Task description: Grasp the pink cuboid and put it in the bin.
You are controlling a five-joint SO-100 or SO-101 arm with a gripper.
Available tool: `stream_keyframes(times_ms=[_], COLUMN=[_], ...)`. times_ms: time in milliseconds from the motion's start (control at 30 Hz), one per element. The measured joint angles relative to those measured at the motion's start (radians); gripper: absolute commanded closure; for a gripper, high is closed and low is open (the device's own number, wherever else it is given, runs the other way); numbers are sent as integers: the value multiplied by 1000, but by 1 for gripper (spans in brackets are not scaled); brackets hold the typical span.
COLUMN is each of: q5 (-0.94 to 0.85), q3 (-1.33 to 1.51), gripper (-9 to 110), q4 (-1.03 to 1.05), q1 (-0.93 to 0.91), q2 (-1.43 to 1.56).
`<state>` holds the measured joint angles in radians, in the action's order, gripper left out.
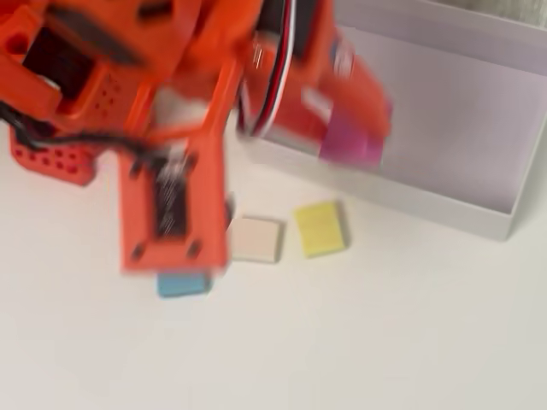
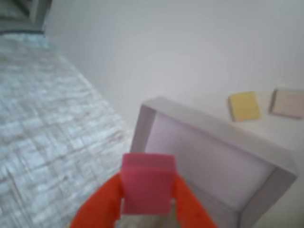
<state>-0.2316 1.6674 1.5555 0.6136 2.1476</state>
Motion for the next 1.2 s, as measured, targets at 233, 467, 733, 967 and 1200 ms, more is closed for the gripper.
stream_keyframes(times_ms=[233, 467, 733, 967, 1200], q5=[-46, -127, -138, -140, -140], q3=[158, 492, 689, 749, 839], gripper=[110, 104, 62, 61, 64], q4=[-5, -242, -451, -658, -948], q1=[273, 272, 221, 126, -190], q2=[-37, -43, 41, 209, 503])
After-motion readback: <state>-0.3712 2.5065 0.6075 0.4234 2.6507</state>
